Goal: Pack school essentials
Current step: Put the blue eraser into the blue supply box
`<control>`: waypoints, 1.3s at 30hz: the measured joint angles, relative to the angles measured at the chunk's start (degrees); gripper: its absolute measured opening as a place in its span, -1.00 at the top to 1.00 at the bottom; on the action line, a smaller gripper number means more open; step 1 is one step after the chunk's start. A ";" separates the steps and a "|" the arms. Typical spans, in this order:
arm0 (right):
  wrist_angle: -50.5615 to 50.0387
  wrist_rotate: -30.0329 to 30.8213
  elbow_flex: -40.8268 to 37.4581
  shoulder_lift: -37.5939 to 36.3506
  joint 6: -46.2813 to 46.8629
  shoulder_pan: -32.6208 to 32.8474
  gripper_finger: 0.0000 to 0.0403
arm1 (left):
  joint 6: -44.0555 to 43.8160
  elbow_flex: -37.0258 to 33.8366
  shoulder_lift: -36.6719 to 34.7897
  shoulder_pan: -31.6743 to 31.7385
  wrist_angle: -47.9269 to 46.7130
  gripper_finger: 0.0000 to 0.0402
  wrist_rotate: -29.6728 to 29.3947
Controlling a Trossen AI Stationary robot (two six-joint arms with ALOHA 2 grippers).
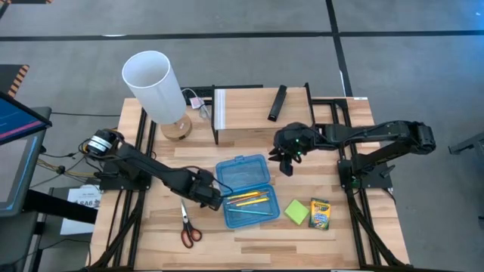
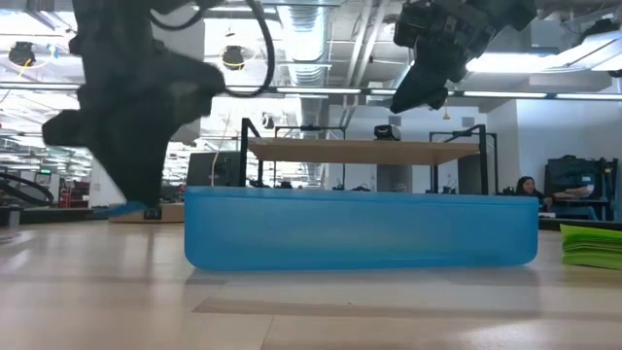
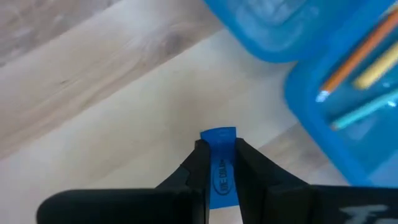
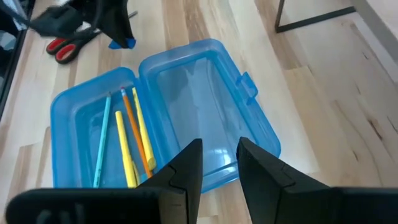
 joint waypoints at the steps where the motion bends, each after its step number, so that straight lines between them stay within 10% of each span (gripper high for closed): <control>1: 0.00 -0.01 0.00 0.00 -0.14 0.03 0.40 | 0.38 0.04 -0.72 0.10 0.02 0.86 -0.14; 22: -0.17 -0.17 0.00 -0.20 -0.67 -3.35 0.40 | 25.46 6.51 -5.57 3.52 17.10 0.86 -5.40; 39: -0.17 -0.22 0.02 -0.22 -0.19 -3.32 0.40 | 30.98 6.51 1.91 4.56 20.15 0.84 4.98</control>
